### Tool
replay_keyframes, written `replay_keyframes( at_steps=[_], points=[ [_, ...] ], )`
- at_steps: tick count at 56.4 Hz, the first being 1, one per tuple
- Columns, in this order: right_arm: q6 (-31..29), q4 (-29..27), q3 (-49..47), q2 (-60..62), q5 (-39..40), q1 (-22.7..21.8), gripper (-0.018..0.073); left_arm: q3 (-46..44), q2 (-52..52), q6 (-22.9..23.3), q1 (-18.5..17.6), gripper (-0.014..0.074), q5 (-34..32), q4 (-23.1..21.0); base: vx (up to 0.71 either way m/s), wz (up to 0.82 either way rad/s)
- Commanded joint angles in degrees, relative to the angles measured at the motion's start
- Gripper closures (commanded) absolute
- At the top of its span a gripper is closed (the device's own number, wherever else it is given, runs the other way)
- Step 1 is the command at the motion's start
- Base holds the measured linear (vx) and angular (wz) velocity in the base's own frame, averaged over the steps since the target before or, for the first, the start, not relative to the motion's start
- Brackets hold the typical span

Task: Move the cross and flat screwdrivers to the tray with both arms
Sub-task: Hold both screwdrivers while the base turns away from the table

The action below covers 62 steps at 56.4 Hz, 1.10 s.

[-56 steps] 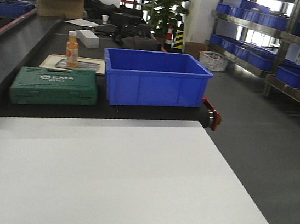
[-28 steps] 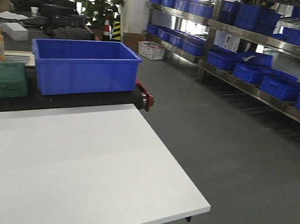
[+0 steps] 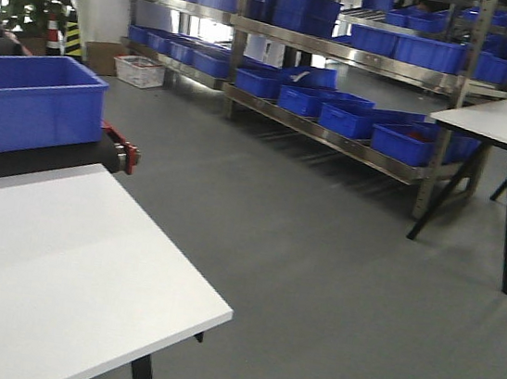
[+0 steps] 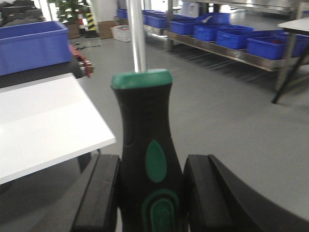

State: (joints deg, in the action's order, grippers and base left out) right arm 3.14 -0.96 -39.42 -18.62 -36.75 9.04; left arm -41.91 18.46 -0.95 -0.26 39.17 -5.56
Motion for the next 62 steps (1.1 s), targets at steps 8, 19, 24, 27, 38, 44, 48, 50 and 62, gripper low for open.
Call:
replay_keyframes(
  at_steps=[8, 19, 24, 27, 38, 44, 48, 50, 62],
  points=[
    [-0.3, 0.3, -1.7, -0.6, 5.1, 0.0, 0.0567, -1.3, 0.7, 0.5, 0.0, 0.0602, -5.4, -0.8, 0.03, -0.57],
    [-0.3, 0.3, -1.7, -0.6, 4.9, 0.0, 0.0567, -1.3, 0.7, 0.5, 0.0, 0.0602, -5.4, -0.8, 0.08, -0.64],
    [-0.3, 0.3, -1.7, -0.6, 4.9, 0.0, 0.0567, -1.3, 0.7, 0.5, 0.0, 0.0602, -5.4, -0.8, 0.13, -0.61],
    [-0.3, 0.3, -1.7, -0.6, 4.9, 0.0, 0.0567, -1.3, 0.7, 0.5, 0.0, 0.0602, -5.4, -0.8, 0.14, -0.57],
    [-0.3, 0.3, -1.7, -0.6, 4.9, 0.0, 0.0567, -1.3, 0.7, 0.5, 0.0, 0.0602, -5.4, -0.8, 0.16, -0.52],
    [-0.3, 0.3, -1.7, -0.6, 4.9, 0.0, 0.0567, -1.3, 0.7, 0.5, 0.0, 0.0602, -5.4, -0.8, 0.20, -0.45],
    [-0.3, 0.3, -1.7, -0.6, 4.9, 0.0, 0.0567, -1.3, 0.7, 0.5, 0.0, 0.0602, -5.4, -0.8, 0.23, -0.39],
    [-0.3, 0.3, -1.7, -0.6, 4.9, 0.0, 0.0567, -1.3, 0.7, 0.5, 0.0, 0.0602, -5.4, -0.8, 0.25, -0.34],
    [-0.3, 0.3, -1.7, -0.6, 4.9, 0.0, 0.0567, -1.3, 0.7, 0.5, 0.0, 0.0602, -5.4, -0.8, 0.29, -0.26]
  ],
)
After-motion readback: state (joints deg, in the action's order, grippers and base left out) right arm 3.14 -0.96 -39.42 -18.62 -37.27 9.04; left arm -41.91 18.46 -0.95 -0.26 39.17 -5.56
